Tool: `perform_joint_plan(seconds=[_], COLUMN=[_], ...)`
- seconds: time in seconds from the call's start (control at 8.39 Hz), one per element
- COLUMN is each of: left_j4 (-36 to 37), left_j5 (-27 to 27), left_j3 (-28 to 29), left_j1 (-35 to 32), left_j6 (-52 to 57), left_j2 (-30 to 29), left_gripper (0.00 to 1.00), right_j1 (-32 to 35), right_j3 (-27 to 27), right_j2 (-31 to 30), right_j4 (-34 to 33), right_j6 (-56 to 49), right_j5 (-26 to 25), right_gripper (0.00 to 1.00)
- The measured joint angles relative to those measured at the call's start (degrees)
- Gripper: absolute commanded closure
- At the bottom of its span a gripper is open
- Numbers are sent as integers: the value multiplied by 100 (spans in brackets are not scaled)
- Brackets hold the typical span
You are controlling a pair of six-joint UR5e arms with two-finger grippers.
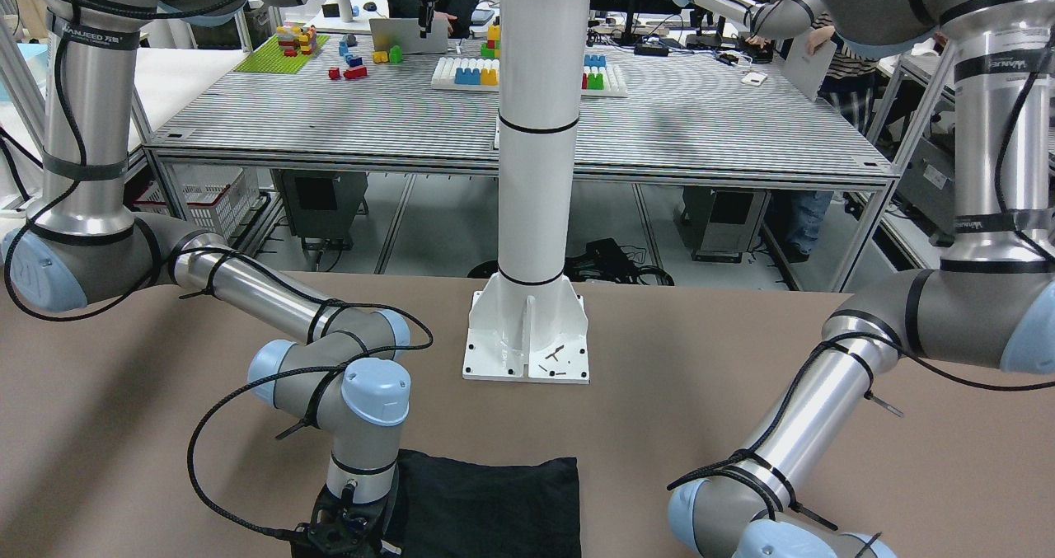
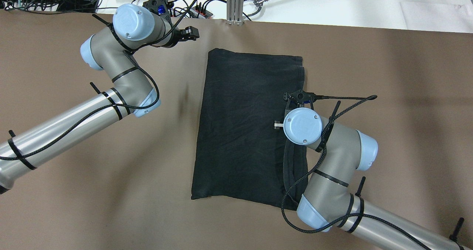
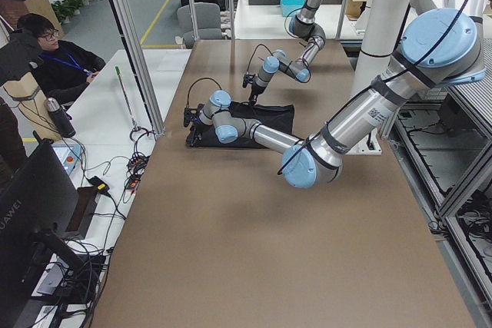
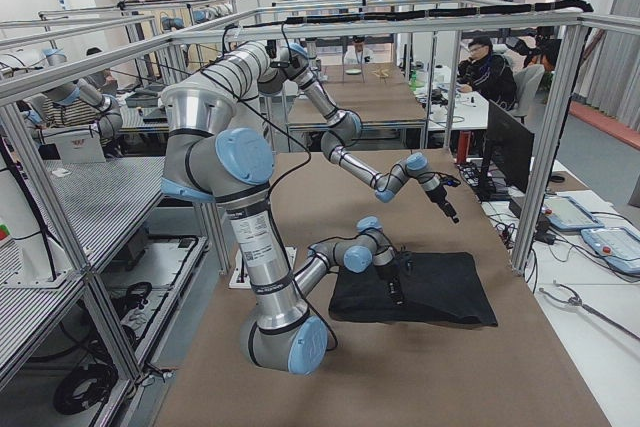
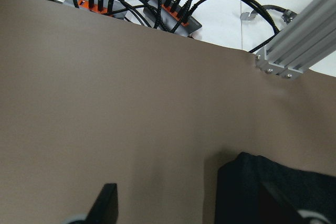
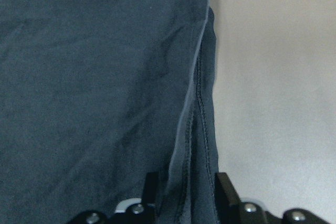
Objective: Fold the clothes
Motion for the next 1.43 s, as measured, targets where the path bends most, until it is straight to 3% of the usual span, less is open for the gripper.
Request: perform_joint_plan(seconds=[0.36, 0.6, 0.72, 0.83, 1.43], left_j4=[6, 7, 8, 8, 12], left_j5=[4, 12, 15, 17, 18], left_j3=[9, 16, 17, 18, 73], left_j1=[3, 3, 3, 3, 4], left_j6=[2, 2, 3, 3, 11], left_j2=[0, 0, 1, 1, -7], left_gripper=[6, 6, 6, 6, 6], right_j1=[1, 14, 26, 40, 63], right_j3=[72, 431, 678, 876, 1008], right_j2=[-73, -456, -706, -891, -1030], right_j4=[2, 20, 43, 59, 412], right_j6=[-10, -131, -278, -414, -512], right_j5=[12, 25, 31, 34, 13], right_gripper=[100, 100, 95, 4, 5])
